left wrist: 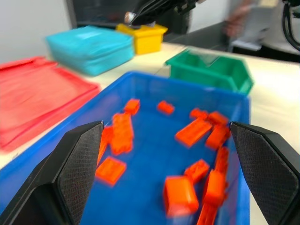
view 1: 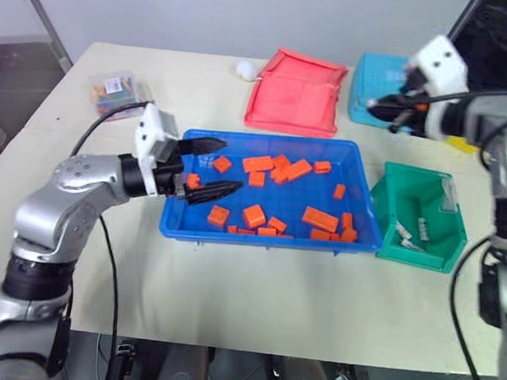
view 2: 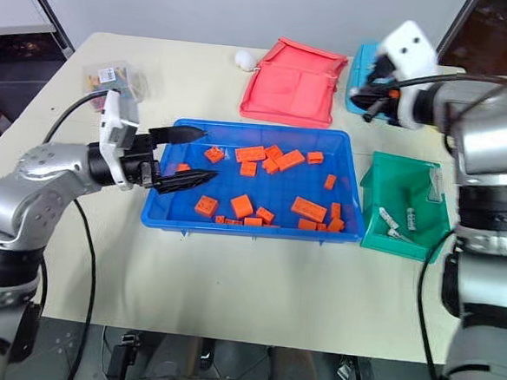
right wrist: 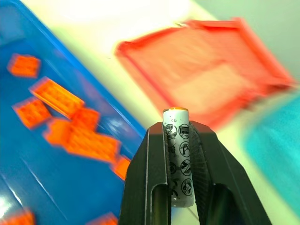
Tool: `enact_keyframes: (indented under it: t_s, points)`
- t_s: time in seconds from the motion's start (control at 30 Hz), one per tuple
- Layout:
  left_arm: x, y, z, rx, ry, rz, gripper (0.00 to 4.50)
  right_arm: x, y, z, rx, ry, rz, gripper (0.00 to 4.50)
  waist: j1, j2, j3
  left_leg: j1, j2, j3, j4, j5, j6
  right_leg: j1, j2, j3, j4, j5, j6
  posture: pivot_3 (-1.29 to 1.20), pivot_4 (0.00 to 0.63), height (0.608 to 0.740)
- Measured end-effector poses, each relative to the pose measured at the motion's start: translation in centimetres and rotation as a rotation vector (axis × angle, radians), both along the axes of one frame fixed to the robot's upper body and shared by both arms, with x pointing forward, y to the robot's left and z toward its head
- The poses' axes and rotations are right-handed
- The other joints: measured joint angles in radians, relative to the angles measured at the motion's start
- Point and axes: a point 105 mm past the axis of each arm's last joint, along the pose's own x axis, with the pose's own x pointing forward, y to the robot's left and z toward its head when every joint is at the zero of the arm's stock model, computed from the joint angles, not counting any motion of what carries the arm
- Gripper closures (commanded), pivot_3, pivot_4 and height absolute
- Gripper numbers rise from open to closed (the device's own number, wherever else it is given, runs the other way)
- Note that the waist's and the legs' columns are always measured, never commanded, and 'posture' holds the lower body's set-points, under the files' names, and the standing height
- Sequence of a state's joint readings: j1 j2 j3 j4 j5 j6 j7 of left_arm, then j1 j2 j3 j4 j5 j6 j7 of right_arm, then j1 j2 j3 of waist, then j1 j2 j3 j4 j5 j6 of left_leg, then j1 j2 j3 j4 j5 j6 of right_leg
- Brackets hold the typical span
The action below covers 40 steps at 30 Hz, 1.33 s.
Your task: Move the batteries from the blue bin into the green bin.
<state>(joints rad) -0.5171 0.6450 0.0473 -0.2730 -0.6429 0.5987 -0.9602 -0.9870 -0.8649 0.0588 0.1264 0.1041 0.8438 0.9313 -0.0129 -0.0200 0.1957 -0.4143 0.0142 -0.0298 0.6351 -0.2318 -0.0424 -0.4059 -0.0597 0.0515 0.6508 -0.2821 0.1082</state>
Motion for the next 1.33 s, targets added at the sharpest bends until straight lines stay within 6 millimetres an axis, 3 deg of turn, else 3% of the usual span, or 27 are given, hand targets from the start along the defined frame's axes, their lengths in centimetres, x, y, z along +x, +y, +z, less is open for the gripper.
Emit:
enact_keyframes:
  t_s: [0.07, 0.2, 0.43, 0.47, 0.67, 0.7, 0.8, 0.9, 1.1, 1.33]
  points:
    - [0.0, -1.1, -0.1, 0.004, 0.016, -0.074, 0.0, -1.3, -2.3, -1.6, -0.017, 0.06, -0.069, 4.45, -0.001, 0.0, 0.0, 0.0, 0.0, 0.001, 0.0, 0.0, 0.0, 0.0, 0.0, 0.0, 0.0, 0.0, 0.0, 0.0, 0.15, 0.74]
    - [0.3, -2.3, -0.1, 0.012, 0.019, -0.155, 0.0, -3.5, -4.2, -3.8, -0.004, 0.136, -0.141, 4.45, -0.011, 0.001, 0.0, 0.001, 0.001, 0.001, 0.0, 0.0, 0.0, -0.002, 0.002, 0.001, 0.002, 0.0, 0.0, 0.0, 0.15, 0.74]
    - [2.0, -2.2, -0.1, 0.016, -0.002, -0.159, 0.0, -6.2, -5.5, -6.5, 0.032, 0.202, -0.213, 4.45, -0.007, 0.001, 0.0, 0.002, 0.002, 0.001, 0.001, 0.0, 0.0, 0.0, 0.003, 0.002, 0.003, 0.0, 0.0, 0.0, 0.15, 0.74]
    - [2.3, -2.1, -0.3, 0.015, 0.001, -0.151, 0.0, -6.3, -5.8, -6.8, 0.036, 0.209, -0.226, 3.41, -0.006, 0.001, 0.0, 0.002, 0.002, 0.001, 0.001, 0.0, 0.0, 0.0, 0.003, 0.002, 0.003, 0.0, 0.0, 0.0, 0.15, 0.74]
    - [3.0, -2.0, -0.5, 0.016, -0.007, -0.126, 0.0, -6.3, -6.1, -6.8, 0.054, 0.198, -0.234, 0.41, -0.005, 0.001, 0.0, 0.002, 0.002, 0.001, 0.002, 0.0, 0.0, 0.0, 0.003, 0.002, 0.003, 0.0, 0.0, 0.0, 0.15, 0.74]
    - [3.0, -1.9, -0.5, 0.017, -0.009, -0.122, 0.0, -6.2, -6.2, -6.8, 0.057, 0.195, -0.234, 0.01, -0.006, 0.001, 0.0, 0.002, 0.002, 0.001, 0.002, 0.0, 0.0, 0.0, 0.003, 0.002, 0.003, 0.0, 0.0, 0.0, 0.15, 0.74]
    - [3.4, -1.3, 0.0, 0.0, -0.02, -0.08, 0.0, -5.6, -6.3, -6.0, 0.065, 0.16, -0.239, 0.01, -0.007, 0.001, 0.0, 0.002, 0.002, 0.001, 0.002, 0.0, 0.0, 0.0, 0.003, 0.002, 0.003, 0.0, 0.0, 0.0, 0.15, 0.74]
    - [4.0, 0.4, 1.2, -0.057, -0.038, 0.012, 0.0, -4.9, -6.7, -4.9, 0.073, 0.107, -0.246, 0.01, -0.008, 0.001, 0.0, 0.002, 0.002, 0.001, 0.002, 0.0, 0.0, 0.0, 0.003, 0.002, 0.003, 0.0, 0.0, 0.0, 0.15, 0.74]
    - [4.4, 7.1, 1.2, -0.086, -0.034, 0.301, 0.0, -3.7, -8.6, -3.3, 0.19, 0.018, -0.261, 0.01, -0.007, 0.001, 0.0, 0.002, 0.002, 0.001, 0.001, 0.0, 0.0, -0.001, 0.002, 0.002, 0.003, 0.0, 0.0, 0.0, 0.15, 0.74]
    - [1.9, 13.5, -0.8, -0.038, -0.011, 0.564, 0.0, -4.7, -12.9, -2.1, 0.342, -0.072, -0.282, 0.01, -0.003, 0.001, 0.0, 0.002, 0.001, 0.002, 0.001, 0.0, 0.0, 0.001, 0.001, 0.002, 0.001, 0.0, 0.0, 0.0, 0.15, 0.74]
